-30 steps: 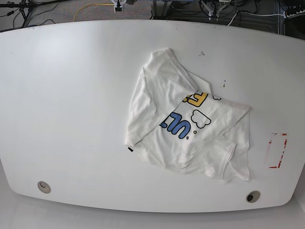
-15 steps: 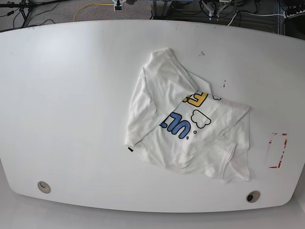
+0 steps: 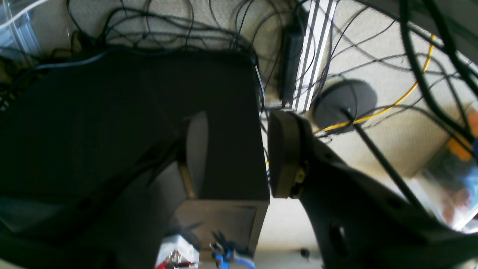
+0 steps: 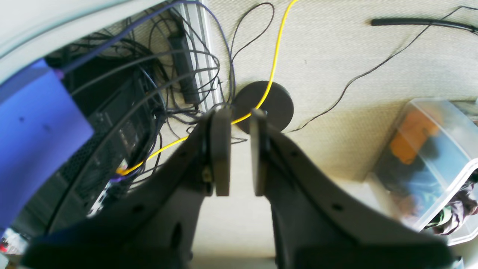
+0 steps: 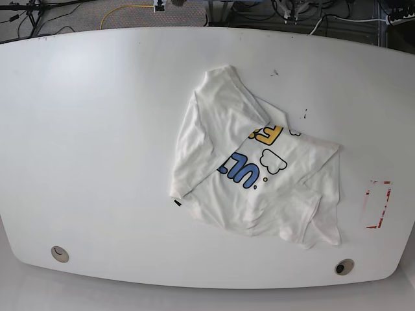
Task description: Fold the T-shirt properly
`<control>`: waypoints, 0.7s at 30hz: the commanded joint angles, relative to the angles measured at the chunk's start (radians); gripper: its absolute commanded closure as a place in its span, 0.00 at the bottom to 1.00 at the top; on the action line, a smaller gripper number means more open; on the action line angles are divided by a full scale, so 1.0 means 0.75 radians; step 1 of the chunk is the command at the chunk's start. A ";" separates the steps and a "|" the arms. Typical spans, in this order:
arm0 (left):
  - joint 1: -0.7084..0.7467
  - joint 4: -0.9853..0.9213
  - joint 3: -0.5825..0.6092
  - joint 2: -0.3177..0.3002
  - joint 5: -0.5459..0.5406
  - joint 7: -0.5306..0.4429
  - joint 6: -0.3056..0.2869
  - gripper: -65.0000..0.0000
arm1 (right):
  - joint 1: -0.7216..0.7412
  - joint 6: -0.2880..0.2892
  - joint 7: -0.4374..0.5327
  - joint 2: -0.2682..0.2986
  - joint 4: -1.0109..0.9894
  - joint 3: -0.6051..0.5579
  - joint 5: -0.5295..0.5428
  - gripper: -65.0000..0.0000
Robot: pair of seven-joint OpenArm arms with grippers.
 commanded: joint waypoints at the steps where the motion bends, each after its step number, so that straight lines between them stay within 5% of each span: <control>1: 0.016 0.012 -0.003 -0.011 -0.002 -0.005 0.003 0.63 | -0.031 -0.005 0.013 0.007 0.031 0.000 0.001 0.87; 21: 0.084 0.003 -0.013 -0.018 0.009 -0.213 0.011 0.63 | -0.031 -0.004 0.012 0.002 0.032 -0.008 0.002 0.88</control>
